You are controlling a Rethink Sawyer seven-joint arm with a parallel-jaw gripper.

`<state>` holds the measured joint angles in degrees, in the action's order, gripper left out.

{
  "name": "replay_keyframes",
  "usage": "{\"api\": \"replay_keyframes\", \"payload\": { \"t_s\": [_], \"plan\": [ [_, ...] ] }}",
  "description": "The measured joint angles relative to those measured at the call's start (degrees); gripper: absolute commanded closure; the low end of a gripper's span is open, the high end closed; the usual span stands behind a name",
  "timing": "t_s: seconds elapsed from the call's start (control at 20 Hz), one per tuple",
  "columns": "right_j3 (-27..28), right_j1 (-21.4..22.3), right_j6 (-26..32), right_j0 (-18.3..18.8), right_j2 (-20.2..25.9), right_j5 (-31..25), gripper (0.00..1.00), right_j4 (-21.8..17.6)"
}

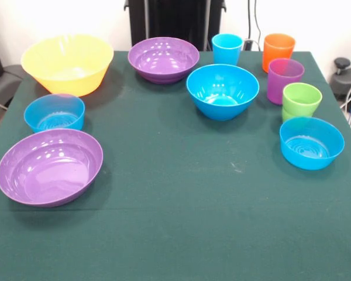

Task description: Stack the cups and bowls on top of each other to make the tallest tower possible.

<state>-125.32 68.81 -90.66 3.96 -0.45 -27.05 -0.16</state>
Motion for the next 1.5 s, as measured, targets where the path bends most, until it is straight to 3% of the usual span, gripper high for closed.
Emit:
{"api": "replay_keyframes", "payload": {
  "t_s": [0.6, 1.1, 1.5],
  "plan": [
    [-0.15, -8.12, 0.0, 1.04, -0.11, 10.74, 0.0, -4.76],
    [-0.1, -13.85, 0.0, 0.92, -0.09, 11.14, 0.0, -6.78],
    [-0.03, -16.17, 0.0, -3.1, -0.29, 11.14, 0.0, -6.78]
  ]
}}
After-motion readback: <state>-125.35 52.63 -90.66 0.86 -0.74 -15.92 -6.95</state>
